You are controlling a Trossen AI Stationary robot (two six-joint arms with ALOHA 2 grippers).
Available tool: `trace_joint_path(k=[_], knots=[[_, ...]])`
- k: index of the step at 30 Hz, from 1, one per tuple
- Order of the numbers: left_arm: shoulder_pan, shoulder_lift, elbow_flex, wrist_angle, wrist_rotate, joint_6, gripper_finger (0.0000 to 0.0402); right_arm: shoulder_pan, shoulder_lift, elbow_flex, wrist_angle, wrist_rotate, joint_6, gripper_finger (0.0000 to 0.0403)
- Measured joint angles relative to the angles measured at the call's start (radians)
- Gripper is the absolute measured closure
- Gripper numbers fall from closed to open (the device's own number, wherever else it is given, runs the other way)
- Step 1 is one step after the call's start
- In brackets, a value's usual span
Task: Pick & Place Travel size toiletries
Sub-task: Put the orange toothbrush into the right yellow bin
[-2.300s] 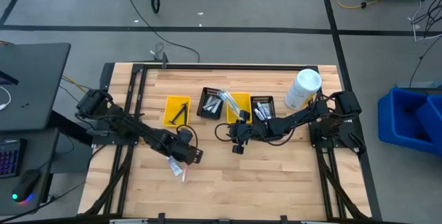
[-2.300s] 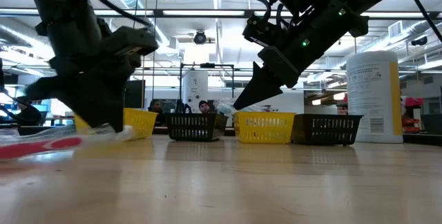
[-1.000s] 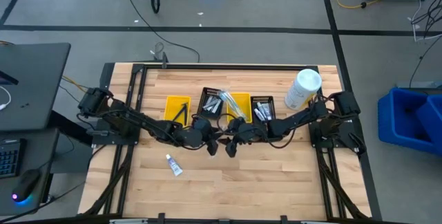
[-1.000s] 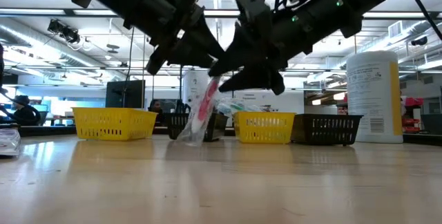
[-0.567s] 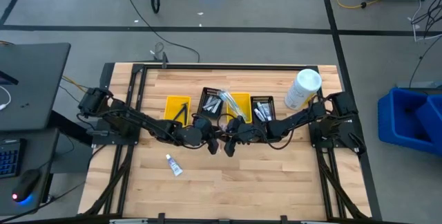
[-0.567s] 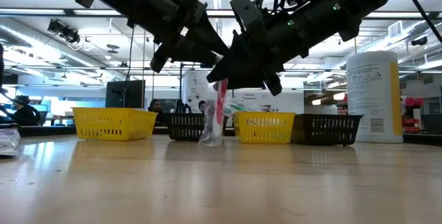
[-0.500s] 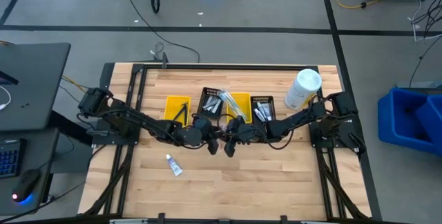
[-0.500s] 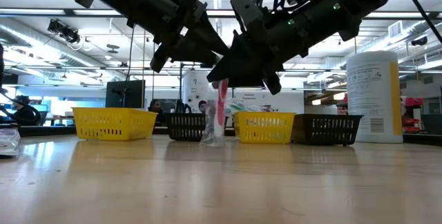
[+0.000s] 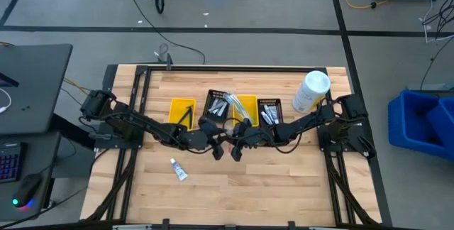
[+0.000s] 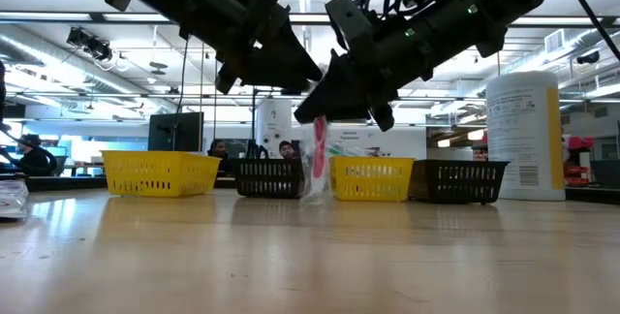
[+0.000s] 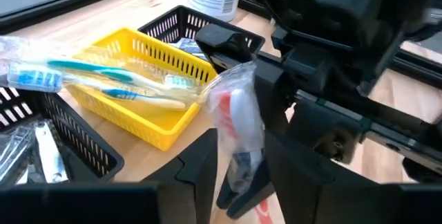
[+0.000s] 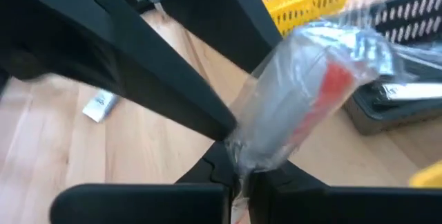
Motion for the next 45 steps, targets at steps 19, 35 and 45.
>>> trace_joint_path(k=[19, 35, 45], knots=[[0.0, 0.0, 0.0, -0.007, -0.029, 0.008, 0.0228, -0.135, -0.356, 0.0, -0.421, 0.201, -0.12, 0.0384], [0.007, 0.0, 0.0, -0.005, -0.03, 0.007, 0.023, -0.33, -0.218, 0.0, -0.429, 0.044, -0.271, 0.0384], [0.01, 0.0, 0.0, -0.008, -0.026, 0.033, 0.023, -0.341, -0.167, 0.0, -0.429, -0.011, -0.275, 0.0362]])
